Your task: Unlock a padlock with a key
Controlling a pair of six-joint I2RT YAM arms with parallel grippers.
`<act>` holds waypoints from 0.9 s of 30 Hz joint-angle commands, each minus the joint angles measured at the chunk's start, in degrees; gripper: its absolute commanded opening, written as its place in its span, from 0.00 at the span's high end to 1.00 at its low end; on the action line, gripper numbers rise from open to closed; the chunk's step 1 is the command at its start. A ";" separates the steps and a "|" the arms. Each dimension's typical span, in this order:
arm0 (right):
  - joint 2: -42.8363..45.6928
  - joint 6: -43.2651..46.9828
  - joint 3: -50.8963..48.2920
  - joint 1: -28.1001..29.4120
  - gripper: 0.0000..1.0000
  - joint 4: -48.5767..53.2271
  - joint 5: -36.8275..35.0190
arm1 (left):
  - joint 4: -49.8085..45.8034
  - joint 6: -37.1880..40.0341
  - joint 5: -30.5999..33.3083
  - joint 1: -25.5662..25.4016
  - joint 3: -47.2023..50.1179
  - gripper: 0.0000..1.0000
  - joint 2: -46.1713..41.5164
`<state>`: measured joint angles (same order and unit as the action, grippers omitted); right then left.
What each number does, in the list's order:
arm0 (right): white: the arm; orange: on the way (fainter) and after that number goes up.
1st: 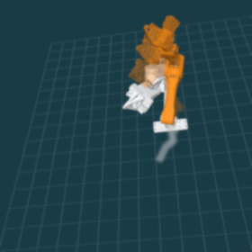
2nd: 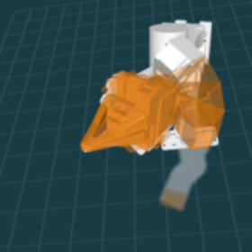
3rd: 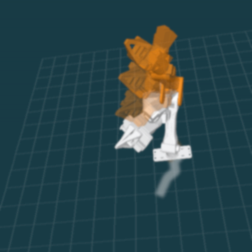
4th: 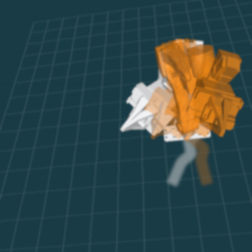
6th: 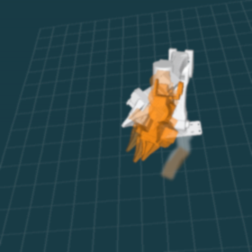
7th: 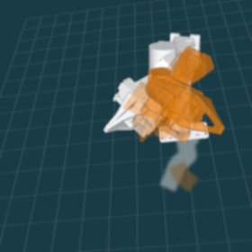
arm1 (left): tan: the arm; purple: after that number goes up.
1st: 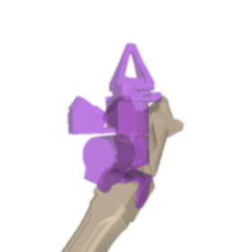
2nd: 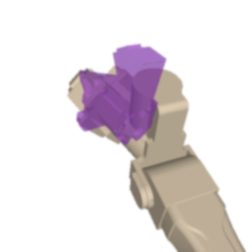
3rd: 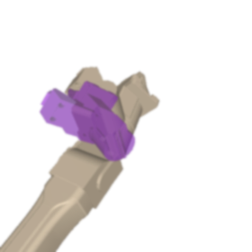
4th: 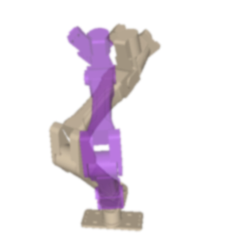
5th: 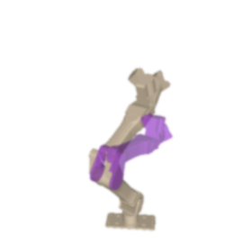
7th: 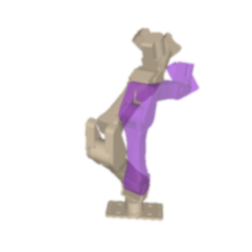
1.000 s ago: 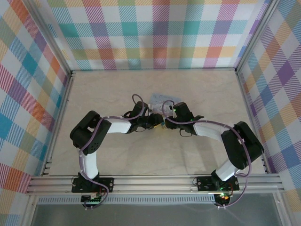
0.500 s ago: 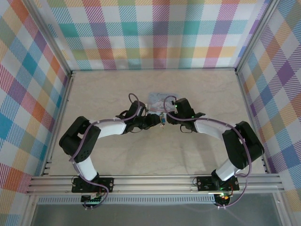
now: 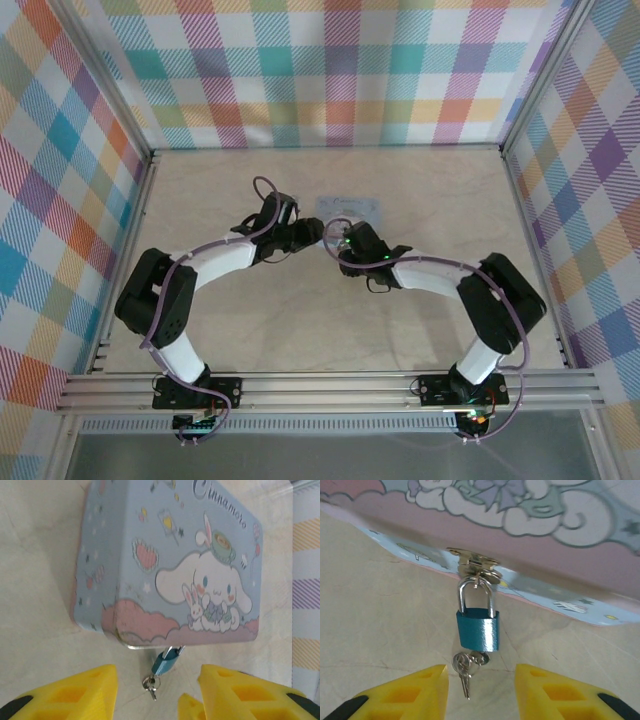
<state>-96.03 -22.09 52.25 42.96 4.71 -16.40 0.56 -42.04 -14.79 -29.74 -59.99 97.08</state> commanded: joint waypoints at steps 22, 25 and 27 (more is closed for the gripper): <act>-16.92 -11.04 20.03 5.51 0.61 20.11 -16.34 | -3.55 1.89 0.59 3.90 -4.53 0.52 1.55; -17.93 -11.26 21.05 5.99 0.65 20.76 -17.50 | -3.07 1.54 0.27 3.90 -4.13 0.52 1.79; -18.52 -11.38 21.48 6.00 0.66 21.23 -18.22 | -2.75 1.25 0.02 3.90 -3.84 0.52 1.89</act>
<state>-113.23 -32.03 71.77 48.38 23.35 -32.14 -1.98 -41.06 -14.02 -26.68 -63.81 98.74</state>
